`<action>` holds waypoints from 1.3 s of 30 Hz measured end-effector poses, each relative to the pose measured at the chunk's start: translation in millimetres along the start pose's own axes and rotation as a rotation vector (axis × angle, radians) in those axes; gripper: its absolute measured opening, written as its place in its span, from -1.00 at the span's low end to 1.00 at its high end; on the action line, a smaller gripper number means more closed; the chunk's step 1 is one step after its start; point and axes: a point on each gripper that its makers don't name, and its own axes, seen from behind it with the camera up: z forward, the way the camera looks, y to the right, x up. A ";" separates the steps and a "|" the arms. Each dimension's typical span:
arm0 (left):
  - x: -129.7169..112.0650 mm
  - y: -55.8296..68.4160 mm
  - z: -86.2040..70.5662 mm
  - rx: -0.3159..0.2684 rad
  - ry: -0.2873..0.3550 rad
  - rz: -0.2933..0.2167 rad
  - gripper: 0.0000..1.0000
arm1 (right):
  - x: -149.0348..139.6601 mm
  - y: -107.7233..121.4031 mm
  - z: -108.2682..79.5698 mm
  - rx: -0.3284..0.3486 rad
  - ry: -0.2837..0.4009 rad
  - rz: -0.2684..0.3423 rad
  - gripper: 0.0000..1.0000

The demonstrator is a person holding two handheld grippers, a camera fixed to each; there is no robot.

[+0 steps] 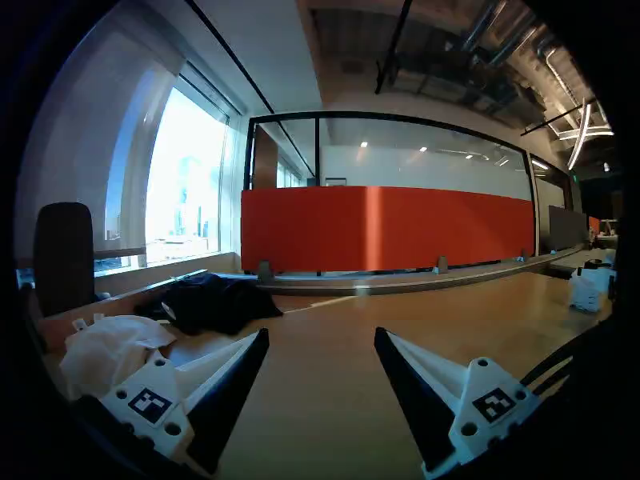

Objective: Fold towel

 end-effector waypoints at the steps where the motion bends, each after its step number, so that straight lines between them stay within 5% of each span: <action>1: 0.1 -0.1 0.0 0.000 0.000 0.000 0.96 | 0.0 0.0 0.1 0.000 0.000 0.000 0.99; 39: 1.2 -1.1 0.5 -0.001 -0.001 -0.002 0.96 | 0.8 0.3 1.4 0.000 0.000 0.000 0.99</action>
